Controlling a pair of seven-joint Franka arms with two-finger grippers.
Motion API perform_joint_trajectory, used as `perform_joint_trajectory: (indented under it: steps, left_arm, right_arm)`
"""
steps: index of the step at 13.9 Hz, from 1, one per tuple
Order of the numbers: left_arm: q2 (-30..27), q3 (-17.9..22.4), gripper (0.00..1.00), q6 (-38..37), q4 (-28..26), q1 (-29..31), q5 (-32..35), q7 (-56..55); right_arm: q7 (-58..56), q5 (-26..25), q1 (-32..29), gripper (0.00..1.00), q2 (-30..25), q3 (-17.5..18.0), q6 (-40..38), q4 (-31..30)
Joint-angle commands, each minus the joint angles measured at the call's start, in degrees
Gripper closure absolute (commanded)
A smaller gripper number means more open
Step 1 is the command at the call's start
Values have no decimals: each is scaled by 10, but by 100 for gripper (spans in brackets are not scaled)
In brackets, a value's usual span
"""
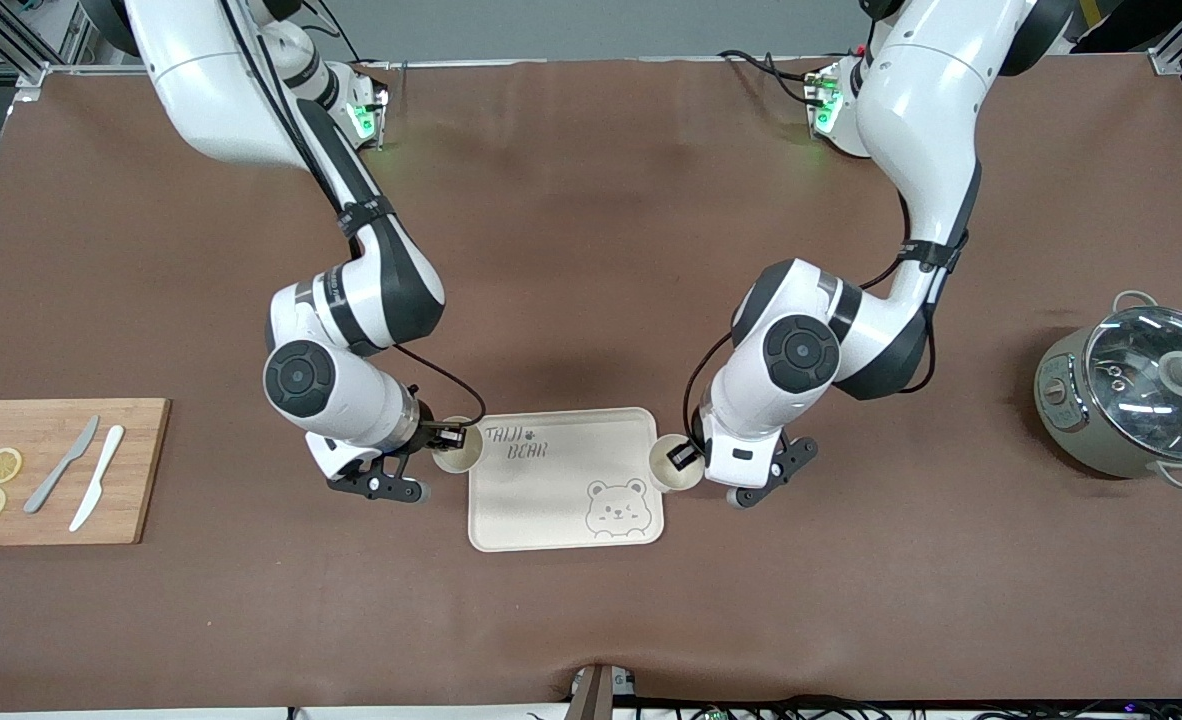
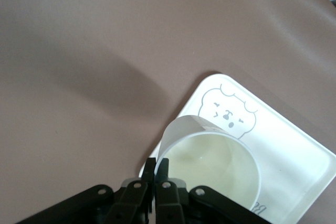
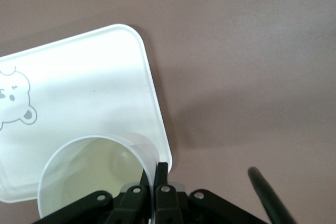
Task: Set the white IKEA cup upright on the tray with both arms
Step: 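Carry the right cup onto the tray while the left gripper carries its cup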
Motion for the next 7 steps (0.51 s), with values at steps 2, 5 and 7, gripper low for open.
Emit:
perform_joint_trajectory:
  steps: [2, 5, 7]
  left_arm:
    - [17, 4, 100, 16, 11, -12, -13, -45]
    - [40, 7, 100, 58, 11, -29, -13, -66]
    - [55, 9, 100, 76, 10, -37, -13, -76]
  right_arm:
    - [33, 3, 23, 100, 36, -7, 52, 8]
    - [40, 1, 30, 100, 57, -7, 86, 8]
    - [41, 0, 36, 100, 66, -7, 99, 9]
